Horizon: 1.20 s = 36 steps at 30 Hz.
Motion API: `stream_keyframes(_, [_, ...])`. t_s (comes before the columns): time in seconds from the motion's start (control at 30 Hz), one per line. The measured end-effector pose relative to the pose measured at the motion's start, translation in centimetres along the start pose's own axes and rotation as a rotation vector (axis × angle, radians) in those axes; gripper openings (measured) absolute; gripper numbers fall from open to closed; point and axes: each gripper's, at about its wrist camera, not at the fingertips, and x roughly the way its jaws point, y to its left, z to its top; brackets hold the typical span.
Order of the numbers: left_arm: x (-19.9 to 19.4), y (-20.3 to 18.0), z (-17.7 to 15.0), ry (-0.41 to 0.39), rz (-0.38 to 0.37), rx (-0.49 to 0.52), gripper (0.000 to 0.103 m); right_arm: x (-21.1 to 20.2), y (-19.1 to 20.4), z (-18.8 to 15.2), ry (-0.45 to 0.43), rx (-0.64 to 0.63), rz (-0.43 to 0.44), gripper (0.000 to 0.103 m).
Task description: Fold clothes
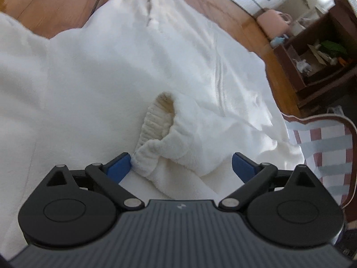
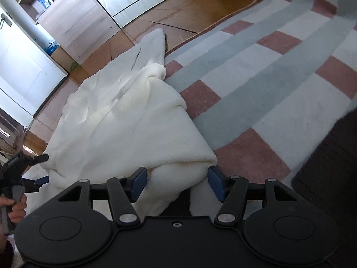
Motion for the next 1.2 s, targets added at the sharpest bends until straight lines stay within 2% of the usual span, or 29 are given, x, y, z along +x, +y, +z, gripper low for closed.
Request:
stream_keyframes(0.03, [-0.1,-0.4,-0.3,-0.007,0.013,0.029,0.088,0.0,-0.1,-0.1,-0.001,0.005,0.003,0.066])
stream_keyframes(0.1, [-0.4,-1.3,-0.6,-0.011,0.030,0.085,0.073,0.0,0.3,-0.2,-0.007,-0.011,-0.011,0.066])
stream_keyframes(0.17, [-0.5,-2.2,-0.7,-0.016,0.048,0.134,0.048,0.0,0.7,-0.2,-0.013,-0.028,-0.026,0.066])
stream_keyframes(0.2, [-0.6,-2.6,-0.8,-0.022,0.057,0.156,0.042,0.0,0.9,-0.3,-0.016,-0.037,-0.033,0.066])
stream_keyframes(0.23, [-0.7,-2.8,-0.9,-0.034,0.058,0.174,0.029,-0.1,1.1,-0.3,-0.019,-0.045,-0.040,0.066])
stream_keyframes(0.3, [-1.2,-3.3,-1.2,-0.068,0.053,0.207,0.027,-0.1,1.6,-0.4,-0.025,-0.066,-0.058,0.066])
stream_keyframes(0.4, [-2.5,-3.8,-1.3,-0.128,0.051,0.247,0.025,0.2,2.5,-0.5,-0.040,-0.149,-0.146,0.066])
stream_keyframes(0.5, [-2.9,-3.6,-1.2,-0.137,0.049,0.242,0.025,0.3,2.6,-0.5,-0.045,-0.159,-0.153,0.066])
stream_keyframes(0.6, [-2.2,-2.7,-0.8,-0.107,0.035,0.170,0.046,0.4,2.3,-0.5,-0.041,-0.141,-0.145,0.066])
stream_keyframes(0.67, [-1.6,-2.0,-0.5,-0.090,0.027,0.110,0.066,0.4,2.2,-0.4,-0.042,-0.139,-0.142,0.066])
stream_keyframes(0.73, [-0.6,-1.6,-0.1,-0.085,0.034,0.073,0.077,0.5,2.3,-0.5,-0.043,-0.144,-0.143,0.066])
stream_keyframes(0.8, [0.6,-1.4,0.2,-0.073,0.017,0.074,0.078,0.5,2.4,-0.5,-0.045,-0.150,-0.147,0.066])
stream_keyframes(0.83, [1.0,-1.3,0.1,-0.069,0.006,0.074,0.071,0.6,2.4,-0.5,-0.045,-0.153,-0.149,0.066])
stream_keyframes(0.87, [1.1,-1.3,0.0,-0.073,0.003,0.081,0.043,0.7,2.4,-0.5,-0.046,-0.158,-0.154,0.066])
stream_keyframes(0.9, [0.9,-1.6,-0.1,-0.078,0.016,0.111,0.023,0.7,2.5,-0.6,-0.048,-0.166,-0.158,0.066])
stream_keyframes(0.93, [0.6,-2.1,-0.1,-0.082,0.036,0.152,0.019,0.8,2.6,-0.6,-0.050,-0.173,-0.163,0.066])
stream_keyframes(0.97, [-0.4,-2.9,-0.2,-0.117,0.069,0.206,0.017,0.8,2.6,-0.7,-0.052,-0.181,-0.167,0.066])
stream_keyframes(1.03, [-3.6,-4.2,-0.4,-0.242,0.091,0.273,0.017,1.0,3.0,-0.8,-0.056,-0.211,-0.198,0.065])
stream_keyframes(1.13, [-8.8,-3.8,-0.3,-0.407,0.070,0.190,0.017,1.1,3.4,-1.0,-0.060,-0.261,-0.259,0.065])
stream_keyframes(1.17, [-9.8,-3.0,-0.3,-0.424,0.083,0.155,0.017,1.0,3.5,-1.0,-0.066,-0.281,-0.272,0.065])
stream_keyframes(1.2, [-9.9,-2.1,-0.3,-0.402,0.097,0.127,0.017,0.9,3.7,-1.1,-0.072,-0.302,-0.287,0.065])
